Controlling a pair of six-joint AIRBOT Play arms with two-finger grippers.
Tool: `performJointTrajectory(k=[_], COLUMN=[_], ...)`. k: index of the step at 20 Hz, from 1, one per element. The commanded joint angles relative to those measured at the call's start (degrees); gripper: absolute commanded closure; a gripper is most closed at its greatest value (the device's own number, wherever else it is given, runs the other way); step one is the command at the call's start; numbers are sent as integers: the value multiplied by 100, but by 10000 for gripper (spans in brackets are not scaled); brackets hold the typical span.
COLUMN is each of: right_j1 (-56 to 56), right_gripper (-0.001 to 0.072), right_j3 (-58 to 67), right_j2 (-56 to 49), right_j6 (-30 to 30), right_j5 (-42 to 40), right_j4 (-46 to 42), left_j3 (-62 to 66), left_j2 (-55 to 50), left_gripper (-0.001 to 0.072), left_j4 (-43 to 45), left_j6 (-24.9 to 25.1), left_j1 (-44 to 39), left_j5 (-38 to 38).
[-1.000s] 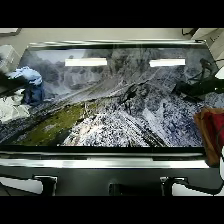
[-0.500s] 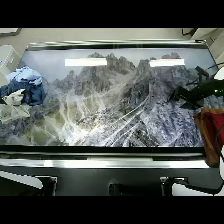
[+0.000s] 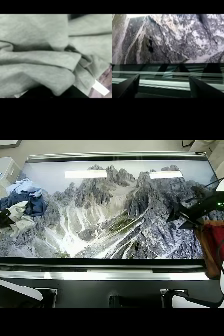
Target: Fold the clothes and pants, and hang the long-sleeved shirts on hangers.
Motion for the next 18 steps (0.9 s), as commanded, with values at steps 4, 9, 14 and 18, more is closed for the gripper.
performJointTrajectory(k=[4, 9, 14, 18], right_j1=[4, 4, 4, 4], right_gripper=[18, 18, 18, 20], right_j3=[0, 0, 0, 0], right_j2=[203, 203, 203, 203], right_j6=[13, 17, 9, -114], right_j5=[155, 42, 103, 129], right_j4=[50, 50, 50, 48], left_j3=[131, 4, -680, -1491], left_j2=[2483, 4839, 5370, 4666], left_gripper=[682, 682, 682, 682], left_j4=[-1403, -1707, -1303, 109], left_j6=[-317, 109, 28, -986], left_j1=[-170, -2105, -5512, -7222], left_j5=[1993, 2339, 3375, 4006])
